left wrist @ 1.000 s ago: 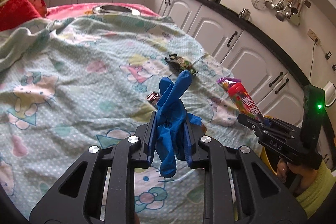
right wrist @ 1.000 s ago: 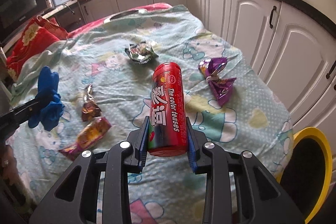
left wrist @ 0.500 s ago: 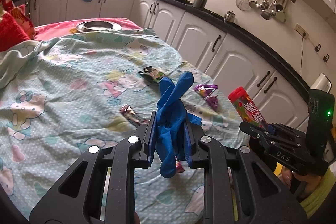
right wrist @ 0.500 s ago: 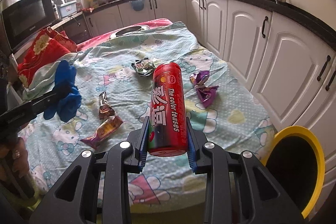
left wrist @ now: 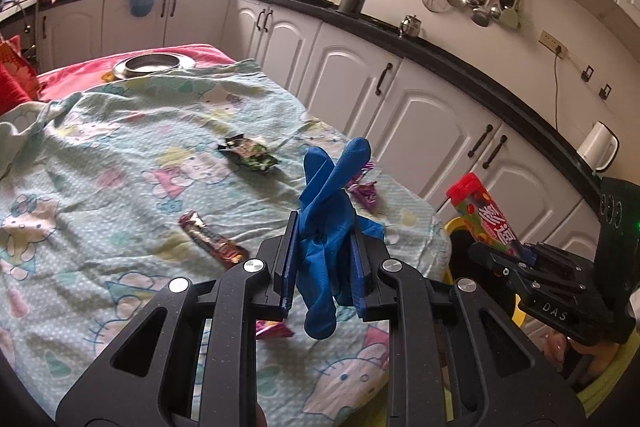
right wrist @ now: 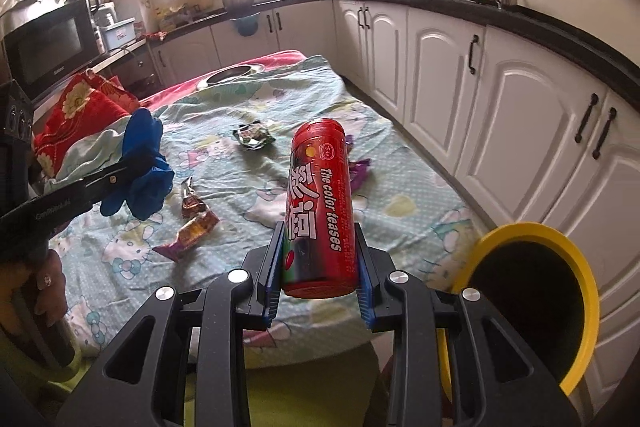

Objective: Collect trash
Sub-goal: 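Carry the blue glove and red candy tube with both grippers over the yellow bin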

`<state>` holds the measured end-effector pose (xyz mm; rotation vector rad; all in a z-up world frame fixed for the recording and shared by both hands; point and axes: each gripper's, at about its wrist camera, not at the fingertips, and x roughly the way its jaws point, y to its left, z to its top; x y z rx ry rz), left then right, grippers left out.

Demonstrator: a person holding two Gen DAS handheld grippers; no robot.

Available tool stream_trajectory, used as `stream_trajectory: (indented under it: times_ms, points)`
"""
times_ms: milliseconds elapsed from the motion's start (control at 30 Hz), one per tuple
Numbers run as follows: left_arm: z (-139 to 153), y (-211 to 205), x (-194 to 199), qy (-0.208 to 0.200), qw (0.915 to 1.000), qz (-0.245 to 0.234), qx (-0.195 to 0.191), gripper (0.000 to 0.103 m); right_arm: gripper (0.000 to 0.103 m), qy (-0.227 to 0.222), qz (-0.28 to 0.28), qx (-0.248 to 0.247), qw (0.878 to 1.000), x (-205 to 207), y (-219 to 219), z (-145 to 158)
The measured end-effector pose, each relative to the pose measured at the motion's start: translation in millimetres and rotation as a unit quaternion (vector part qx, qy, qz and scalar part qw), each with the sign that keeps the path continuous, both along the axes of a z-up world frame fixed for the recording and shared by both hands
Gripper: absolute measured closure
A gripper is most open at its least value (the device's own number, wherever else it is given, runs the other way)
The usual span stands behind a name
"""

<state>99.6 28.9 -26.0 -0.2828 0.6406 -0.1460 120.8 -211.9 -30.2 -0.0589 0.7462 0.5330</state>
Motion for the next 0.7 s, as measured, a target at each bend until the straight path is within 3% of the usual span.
stream_trajectory:
  times_ms: [700]
  points:
    - [10.5,-55.0,3.8,-0.018,0.9985,-0.049,0.016,0.087,0.073,-0.022,-0.055,0.019,0.998,-13.1,-44.5,12.9]
